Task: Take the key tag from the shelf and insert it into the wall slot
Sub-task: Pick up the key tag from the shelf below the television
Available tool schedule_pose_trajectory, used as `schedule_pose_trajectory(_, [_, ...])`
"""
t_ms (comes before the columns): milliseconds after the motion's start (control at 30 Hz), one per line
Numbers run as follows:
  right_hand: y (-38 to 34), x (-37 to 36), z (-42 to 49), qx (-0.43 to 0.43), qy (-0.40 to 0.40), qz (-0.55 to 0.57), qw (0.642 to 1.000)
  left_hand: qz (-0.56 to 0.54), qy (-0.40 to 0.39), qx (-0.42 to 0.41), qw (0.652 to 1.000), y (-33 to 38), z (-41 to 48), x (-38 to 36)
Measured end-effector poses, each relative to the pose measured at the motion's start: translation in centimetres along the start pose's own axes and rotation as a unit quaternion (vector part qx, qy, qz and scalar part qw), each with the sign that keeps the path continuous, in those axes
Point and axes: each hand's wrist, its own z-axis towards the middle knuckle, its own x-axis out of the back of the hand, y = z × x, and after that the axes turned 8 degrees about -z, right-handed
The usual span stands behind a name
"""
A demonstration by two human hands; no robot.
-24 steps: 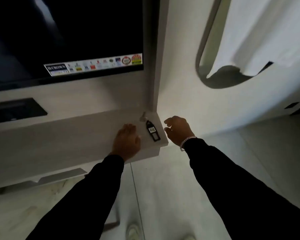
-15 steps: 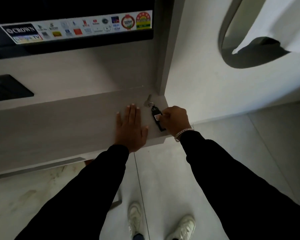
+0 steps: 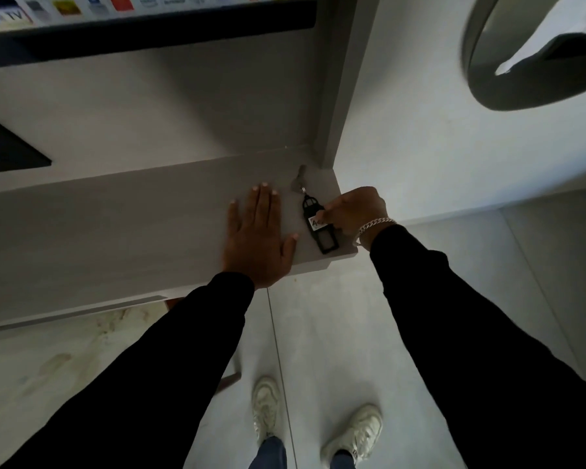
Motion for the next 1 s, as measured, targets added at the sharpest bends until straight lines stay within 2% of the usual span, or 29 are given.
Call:
schedule_pose_trajectory(67, [0.5,0.5,0.0,-0.030,-0.035,0.094,0.994,0.004,0.005,-0.003,1.000,-0.2,0.1,-0.3])
schedule_pose_trajectory(167, [1.4,0.8,-0.8,-0.065,-0.044,0.195,0.978,-0.004,0.006,-0.004,1.000,-0.4,0.1,-0.4])
schedule_pose_trajectory(367, [3.1,1.3,-5.0,-0.067,-0.039,0.330,0.941,-0.058,-0.049,-0.001,0.997,2.2,-1.6,0.1])
schedule_pose_trajectory(467, [4.2,2.6,-7.5,-0.054,-0.025,0.381,0.923,-0.123,-0.085,-0.012,0.989,4.2,-3.1,0.6])
schedule_pose_trajectory(567, [5.8,4.7,-9.9,-0.045,0.002,0.421,0.906,-0.201,-0.094,-0.027,0.975,6.8,-3.8,1.9])
schedule_pose_trajectory(667, [8.0,7.3,-11.6,-0.041,0.022,0.443,0.895,-0.271,-0.056,-0.071,0.958,10.2,-3.9,3.4])
schedule_pose_trajectory(800, [12.0,11.4,-13.4,-0.033,0.031,0.436,0.899,-0.251,-0.021,-0.140,0.958,15.8,-3.4,4.5])
schedule_pose_trajectory(1000, [17.5,18.3,-15.4,-0.015,0.041,0.439,0.897,-0.236,-0.020,-0.199,0.951,24.9,-1.9,4.3])
